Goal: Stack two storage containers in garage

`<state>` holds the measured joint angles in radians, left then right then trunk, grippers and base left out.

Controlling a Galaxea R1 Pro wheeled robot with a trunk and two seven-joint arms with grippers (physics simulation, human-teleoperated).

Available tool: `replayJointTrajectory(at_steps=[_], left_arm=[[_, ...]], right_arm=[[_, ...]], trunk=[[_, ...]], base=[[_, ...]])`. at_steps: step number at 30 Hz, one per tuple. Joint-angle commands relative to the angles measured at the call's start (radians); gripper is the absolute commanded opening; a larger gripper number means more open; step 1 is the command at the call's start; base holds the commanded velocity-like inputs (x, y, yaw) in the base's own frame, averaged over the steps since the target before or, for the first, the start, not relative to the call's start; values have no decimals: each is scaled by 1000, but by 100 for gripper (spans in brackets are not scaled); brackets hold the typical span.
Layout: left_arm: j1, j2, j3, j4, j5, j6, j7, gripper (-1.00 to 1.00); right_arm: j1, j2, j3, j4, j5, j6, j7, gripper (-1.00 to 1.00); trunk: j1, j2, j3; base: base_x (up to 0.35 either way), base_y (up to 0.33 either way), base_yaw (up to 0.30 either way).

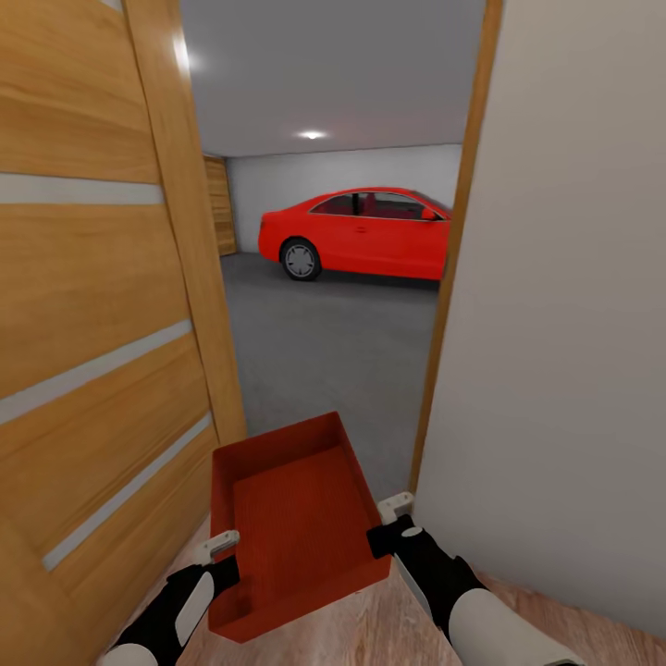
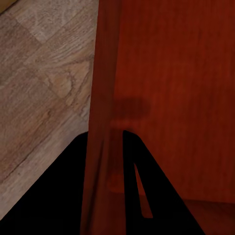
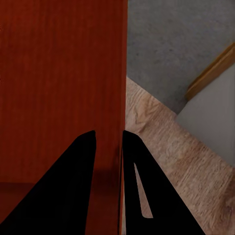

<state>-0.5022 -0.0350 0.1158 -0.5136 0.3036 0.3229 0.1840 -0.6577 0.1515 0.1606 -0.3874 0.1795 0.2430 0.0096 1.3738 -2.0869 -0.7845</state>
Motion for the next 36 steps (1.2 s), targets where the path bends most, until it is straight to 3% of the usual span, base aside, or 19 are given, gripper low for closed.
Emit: replayJointTrajectory(at_steps=[1, 24, 36], left_arm=[[-1, 7, 11, -14, -4, 7, 9, -100], [0, 7, 11, -14, -4, 7, 9, -100], [-1, 6, 10, -14, -4, 7, 9, -100]], right_arm=[[0, -1, 20, 1, -8, 7, 5, -100], [1, -1, 20, 1, -8, 7, 5, -100], [1, -1, 20, 1, -8, 7, 5, -100]], trunk=[[0, 0, -1], [0, 0, 2], [0, 0, 2]], base=[[141, 95, 0], [13, 9, -47], [121, 82, -1]])
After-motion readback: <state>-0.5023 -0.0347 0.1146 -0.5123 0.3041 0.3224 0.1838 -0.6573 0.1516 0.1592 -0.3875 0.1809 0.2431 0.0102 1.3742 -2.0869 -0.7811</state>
